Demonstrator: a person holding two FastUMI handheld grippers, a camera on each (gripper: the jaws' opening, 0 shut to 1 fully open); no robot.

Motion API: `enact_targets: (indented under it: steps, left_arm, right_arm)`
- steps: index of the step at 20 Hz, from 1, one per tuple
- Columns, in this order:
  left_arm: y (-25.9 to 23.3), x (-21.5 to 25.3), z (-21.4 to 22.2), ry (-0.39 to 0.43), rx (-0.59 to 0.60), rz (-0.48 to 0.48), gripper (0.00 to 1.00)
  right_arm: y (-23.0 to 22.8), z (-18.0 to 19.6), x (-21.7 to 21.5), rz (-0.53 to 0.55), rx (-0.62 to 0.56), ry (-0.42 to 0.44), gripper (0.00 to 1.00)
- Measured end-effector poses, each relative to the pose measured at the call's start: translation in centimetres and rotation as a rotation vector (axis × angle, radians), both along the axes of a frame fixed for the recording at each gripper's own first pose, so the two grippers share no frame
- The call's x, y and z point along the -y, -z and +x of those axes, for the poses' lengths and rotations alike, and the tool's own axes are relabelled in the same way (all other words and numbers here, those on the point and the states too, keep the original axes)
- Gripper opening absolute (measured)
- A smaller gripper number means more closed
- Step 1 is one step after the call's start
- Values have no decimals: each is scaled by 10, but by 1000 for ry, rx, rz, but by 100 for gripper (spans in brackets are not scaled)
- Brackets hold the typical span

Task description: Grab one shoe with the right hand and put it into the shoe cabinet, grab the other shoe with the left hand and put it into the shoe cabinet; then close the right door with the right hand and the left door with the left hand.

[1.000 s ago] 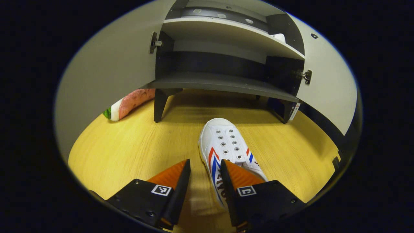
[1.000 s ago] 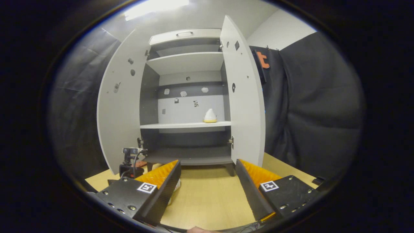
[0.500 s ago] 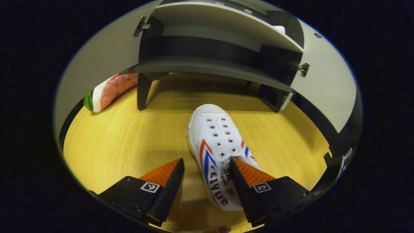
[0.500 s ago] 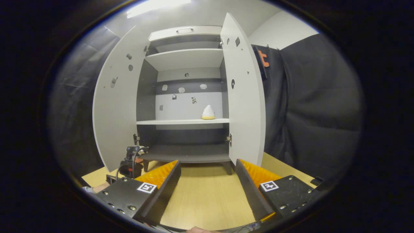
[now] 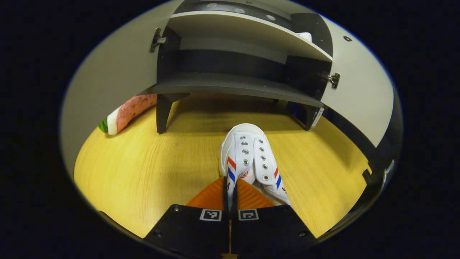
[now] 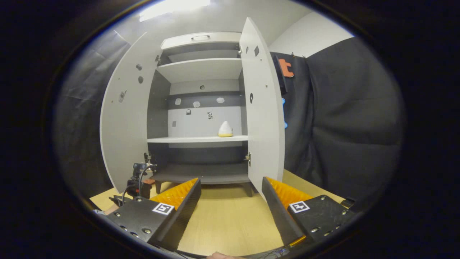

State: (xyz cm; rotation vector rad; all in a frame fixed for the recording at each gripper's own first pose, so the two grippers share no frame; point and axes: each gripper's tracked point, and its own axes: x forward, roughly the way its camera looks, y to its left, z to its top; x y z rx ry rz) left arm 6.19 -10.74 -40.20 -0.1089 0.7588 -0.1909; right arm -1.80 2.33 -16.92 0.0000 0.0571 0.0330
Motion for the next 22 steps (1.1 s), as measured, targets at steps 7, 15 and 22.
enact_targets:
  steps: [7, 15, 22]
  left_arm:
    - [-121, 7, 9, -75, 182, -58, 2]
    - [-254, 25, 19, -63, 306, -131, 2]
    - [-334, 14, 83, -121, 367, -121, 2]
  right_arm:
    - [-13, -11, 4, 2, 26, -2, 100]
    - [-27, -23, 19, 27, 54, 12, 100]
    - [-36, -31, 21, 49, 77, -1, 100]
